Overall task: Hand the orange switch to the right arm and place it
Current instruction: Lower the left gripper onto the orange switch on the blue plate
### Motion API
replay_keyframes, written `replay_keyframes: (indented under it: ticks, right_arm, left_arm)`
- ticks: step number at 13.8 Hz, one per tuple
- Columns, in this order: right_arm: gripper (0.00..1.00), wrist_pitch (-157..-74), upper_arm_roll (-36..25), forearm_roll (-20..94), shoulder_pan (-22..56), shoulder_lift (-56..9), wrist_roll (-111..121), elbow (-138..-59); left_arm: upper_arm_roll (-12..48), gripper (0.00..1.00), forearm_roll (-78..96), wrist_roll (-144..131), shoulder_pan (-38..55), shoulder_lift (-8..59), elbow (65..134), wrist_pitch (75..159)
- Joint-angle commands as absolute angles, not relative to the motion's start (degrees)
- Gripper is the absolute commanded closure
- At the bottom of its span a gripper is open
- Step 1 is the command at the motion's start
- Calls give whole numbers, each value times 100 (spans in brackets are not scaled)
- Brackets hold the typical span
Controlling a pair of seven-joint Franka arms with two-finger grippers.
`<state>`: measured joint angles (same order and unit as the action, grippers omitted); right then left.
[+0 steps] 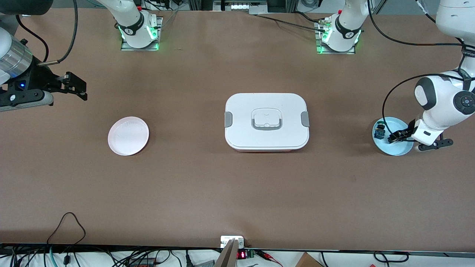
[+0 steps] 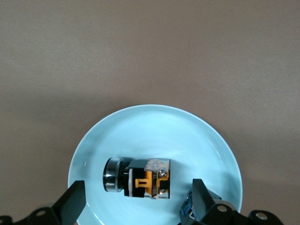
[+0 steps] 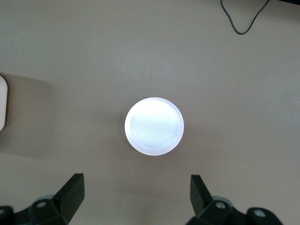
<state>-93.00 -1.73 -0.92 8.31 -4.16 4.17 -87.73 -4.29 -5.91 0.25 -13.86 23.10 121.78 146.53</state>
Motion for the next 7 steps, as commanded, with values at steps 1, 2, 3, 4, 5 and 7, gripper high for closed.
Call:
replay_keyframes:
  ticks: [1,2,3,4,5,7]
  right_arm:
    - [0,-9246,-193,-114,861,-378,316,-8736]
    - [0,-9246,-193,-114,861,-378,316,-8736]
    - [0,-9246,-193,-114,861,-378,316,-8736]
    - [0,-9246,-193,-114,861,-378,316,-8736]
    - [0,-9246,-193,-114,861,-378,316,-8736]
    - [0,-9246,-193,-114,861,-378,316,-8736]
  left_arm:
    - [-343,0,-510,229,-1521,2460,12313,15106]
    - [-343,0,-510,229,-1521,2487,12357,15221]
    - [-343,0,-510,229,-1538,2505,12384,15240]
    - [-343,0,-510,229,-1564,2522,12384,15240]
    - [-334,0,-510,229,-1564,2540,12384,15240]
    - [-334,0,-510,229,-1564,2601,12384,15249]
